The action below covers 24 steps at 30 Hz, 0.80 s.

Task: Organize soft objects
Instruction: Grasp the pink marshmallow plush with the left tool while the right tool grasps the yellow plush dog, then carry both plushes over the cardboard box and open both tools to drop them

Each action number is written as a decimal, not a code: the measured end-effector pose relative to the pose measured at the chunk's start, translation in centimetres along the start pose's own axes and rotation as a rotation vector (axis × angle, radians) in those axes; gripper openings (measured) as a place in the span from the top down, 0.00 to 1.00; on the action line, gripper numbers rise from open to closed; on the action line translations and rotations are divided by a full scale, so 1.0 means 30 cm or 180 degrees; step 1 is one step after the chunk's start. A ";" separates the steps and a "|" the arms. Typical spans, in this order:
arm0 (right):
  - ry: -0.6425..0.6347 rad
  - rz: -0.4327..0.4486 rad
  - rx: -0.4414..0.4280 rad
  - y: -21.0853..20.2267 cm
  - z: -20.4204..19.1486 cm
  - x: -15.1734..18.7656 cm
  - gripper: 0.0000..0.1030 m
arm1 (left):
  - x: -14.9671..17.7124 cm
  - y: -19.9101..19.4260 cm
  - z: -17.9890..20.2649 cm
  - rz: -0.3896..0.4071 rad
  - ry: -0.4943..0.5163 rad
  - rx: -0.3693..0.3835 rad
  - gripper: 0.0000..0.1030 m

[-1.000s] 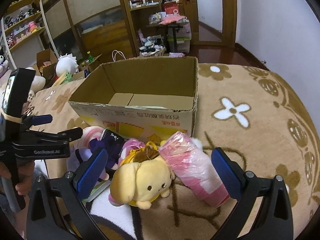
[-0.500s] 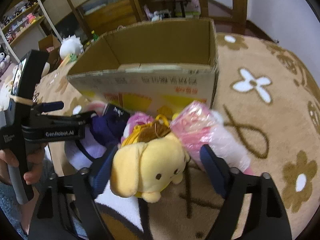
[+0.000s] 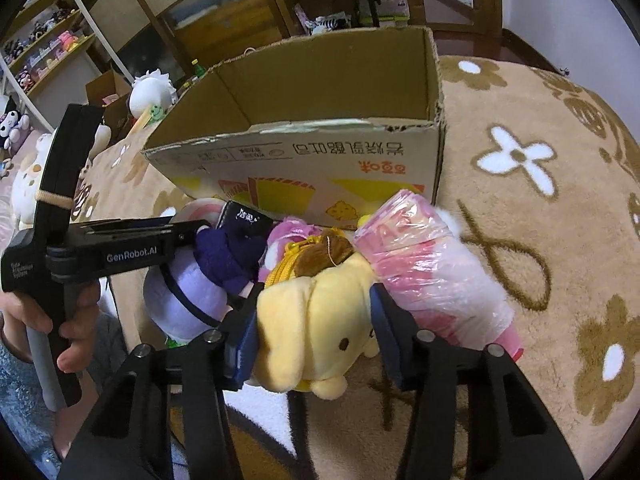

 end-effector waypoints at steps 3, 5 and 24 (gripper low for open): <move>0.0008 0.0050 0.0046 -0.021 0.000 -0.006 0.55 | 0.002 -0.025 -0.003 0.0061 -0.0020 0.0009 0.61; -0.0013 0.0070 0.0074 -0.033 -0.001 -0.010 0.59 | -0.007 -0.048 -0.014 0.0145 -0.0006 -0.0006 0.62; 0.0218 0.0725 0.0224 -0.258 0.022 -0.061 0.62 | 0.001 -0.315 -0.008 0.0865 0.0170 0.0085 0.66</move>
Point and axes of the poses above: each gripper's, at about its wrist camera, not at the fingertips, and y roughly the way its jaws point, z to its right, x to its underside, the point moved 10 cm from there along y, roughly the way its jaws point, and after that the axes turned 14 degrees about -y, right-handed, at the moved point
